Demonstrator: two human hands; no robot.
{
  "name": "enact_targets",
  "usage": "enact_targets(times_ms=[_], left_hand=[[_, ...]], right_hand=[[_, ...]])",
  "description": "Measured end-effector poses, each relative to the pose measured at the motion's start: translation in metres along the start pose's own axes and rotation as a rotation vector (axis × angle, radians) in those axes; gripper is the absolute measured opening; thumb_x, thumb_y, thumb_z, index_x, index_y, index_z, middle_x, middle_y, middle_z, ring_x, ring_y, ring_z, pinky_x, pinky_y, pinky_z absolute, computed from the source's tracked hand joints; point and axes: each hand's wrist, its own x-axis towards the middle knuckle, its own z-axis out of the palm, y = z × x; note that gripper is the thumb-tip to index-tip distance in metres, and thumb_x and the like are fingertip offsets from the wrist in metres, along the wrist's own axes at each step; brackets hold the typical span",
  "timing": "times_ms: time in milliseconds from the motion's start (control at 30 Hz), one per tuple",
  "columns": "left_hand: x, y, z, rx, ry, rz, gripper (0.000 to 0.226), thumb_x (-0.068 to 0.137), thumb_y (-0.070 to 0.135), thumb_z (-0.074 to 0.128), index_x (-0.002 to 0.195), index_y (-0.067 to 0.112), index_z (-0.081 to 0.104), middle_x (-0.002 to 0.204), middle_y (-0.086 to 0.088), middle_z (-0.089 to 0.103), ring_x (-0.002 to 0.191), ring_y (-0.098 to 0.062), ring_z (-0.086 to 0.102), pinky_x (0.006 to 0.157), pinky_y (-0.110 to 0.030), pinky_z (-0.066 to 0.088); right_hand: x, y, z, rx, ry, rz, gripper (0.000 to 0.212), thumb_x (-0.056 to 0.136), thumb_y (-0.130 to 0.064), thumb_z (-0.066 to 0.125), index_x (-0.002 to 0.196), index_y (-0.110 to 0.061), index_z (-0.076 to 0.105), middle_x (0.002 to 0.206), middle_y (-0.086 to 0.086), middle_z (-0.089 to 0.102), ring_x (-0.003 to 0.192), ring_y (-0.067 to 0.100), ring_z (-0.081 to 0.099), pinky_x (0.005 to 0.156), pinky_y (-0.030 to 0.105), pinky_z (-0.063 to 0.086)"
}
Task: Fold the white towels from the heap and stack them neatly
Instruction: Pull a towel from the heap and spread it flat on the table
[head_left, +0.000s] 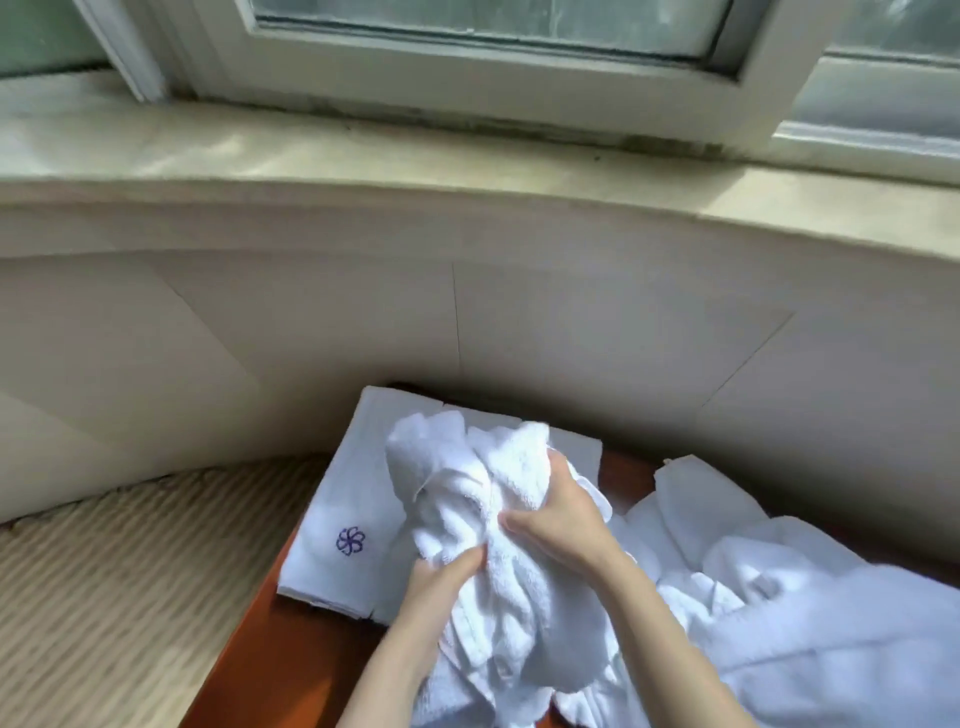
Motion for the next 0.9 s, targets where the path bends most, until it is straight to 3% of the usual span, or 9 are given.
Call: enact_targets(times_ms=[133, 233, 333, 467, 533, 600, 667, 767, 900], left_hand=[[-0.062, 0.041, 0.077, 0.079, -0.05, 0.128, 0.028, 0.077, 0.036, 0.076, 0.089, 0.027, 0.052, 0.086, 0.022, 0.056, 0.073, 0.007, 0.057, 0.058, -0.018, 0.046], [-0.11, 0.063, 0.142, 0.077, -0.179, 0.175, 0.035, 0.073, 0.037, 0.077, 0.095, 0.019, 0.057, 0.088, 0.009, 0.069, 0.079, -0.008, 0.068, 0.066, -0.027, 0.054], [-0.153, 0.076, 0.204, 0.121, -0.405, 0.207, 0.047, 0.071, 0.043, 0.07, 0.105, 0.012, 0.071, 0.099, -0.011, 0.074, 0.093, -0.026, 0.071, 0.088, -0.041, 0.055], [-0.18, 0.049, 0.262, 0.146, -0.612, 0.165, 0.041, 0.087, 0.039, 0.063, 0.117, 0.011, 0.068, 0.111, -0.015, 0.07, 0.105, -0.029, 0.067, 0.097, -0.044, 0.05], [-0.18, 0.014, 0.281, 0.194, -0.566, 0.094, 0.049, 0.08, 0.04, 0.07, 0.119, 0.011, 0.065, 0.114, -0.014, 0.068, 0.107, -0.029, 0.065, 0.099, -0.044, 0.048], [-0.176, -0.027, 0.289, 0.288, -0.417, 0.026, 0.052, 0.083, 0.029, 0.072, 0.125, 0.004, 0.055, 0.118, -0.011, 0.064, 0.108, -0.025, 0.062, 0.094, -0.038, 0.051], [-0.175, -0.062, 0.285, 0.463, -0.313, -0.031, 0.045, 0.09, 0.015, 0.062, 0.127, 0.001, 0.041, 0.12, -0.007, 0.053, 0.105, -0.019, 0.054, 0.079, -0.023, 0.05], [-0.164, -0.087, 0.273, 0.763, -0.379, -0.053, 0.07, 0.093, 0.017, 0.053, 0.151, 0.019, 0.014, 0.139, 0.0, 0.038, 0.118, -0.017, 0.048, 0.077, -0.024, 0.04], [-0.141, -0.079, 0.263, 0.912, -0.35, 0.076, 0.065, 0.094, 0.017, 0.052, 0.151, 0.022, 0.022, 0.155, 0.0, 0.026, 0.134, -0.021, 0.037, 0.096, -0.029, 0.036]], right_hand=[[-0.062, -0.024, -0.1, 0.032, 0.159, -0.051, 0.072, 0.07, -0.026, 0.07, 0.131, -0.025, 0.031, 0.117, -0.004, 0.056, 0.115, 0.026, 0.049, 0.095, 0.045, 0.045], [-0.116, -0.029, -0.175, 0.015, 0.339, -0.07, 0.076, 0.072, -0.031, 0.072, 0.131, -0.023, 0.024, 0.125, 0.0, 0.052, 0.118, 0.029, 0.046, 0.098, 0.045, 0.041], [-0.165, -0.023, -0.246, -0.033, 0.473, -0.07, 0.079, 0.072, -0.038, 0.073, 0.131, -0.022, 0.022, 0.131, 0.003, 0.049, 0.118, 0.033, 0.045, 0.1, 0.046, 0.039], [-0.212, 0.021, -0.3, -0.017, 0.572, -0.03, 0.077, 0.072, -0.047, 0.071, 0.129, -0.025, 0.024, 0.113, -0.002, 0.051, 0.108, 0.026, 0.047, 0.09, 0.042, 0.041], [-0.218, 0.067, -0.299, 0.008, 0.571, 0.041, 0.077, 0.073, -0.05, 0.068, 0.131, -0.028, 0.023, 0.113, -0.003, 0.052, 0.11, 0.028, 0.049, 0.091, 0.044, 0.043], [-0.215, 0.127, -0.276, -0.045, 0.512, 0.207, 0.083, 0.077, -0.051, 0.063, 0.143, -0.027, 0.018, 0.13, 0.004, 0.048, 0.123, 0.033, 0.043, 0.1, 0.047, 0.038], [-0.214, 0.188, -0.24, -0.085, 0.362, 0.419, 0.09, 0.084, -0.051, 0.058, 0.151, -0.027, 0.003, 0.148, 0.013, 0.03, 0.137, 0.036, 0.028, 0.11, 0.049, 0.027], [-0.215, 0.249, -0.207, 0.039, 0.295, 0.599, 0.094, 0.087, -0.056, 0.055, 0.151, -0.031, -0.009, 0.157, 0.021, 0.003, 0.144, 0.038, 0.008, 0.115, 0.054, 0.016], [-0.211, 0.259, -0.219, 0.024, 0.304, 0.588, 0.099, 0.081, -0.057, 0.06, 0.152, -0.021, 0.001, 0.152, 0.02, 0.021, 0.139, 0.038, 0.024, 0.11, 0.049, 0.028]])
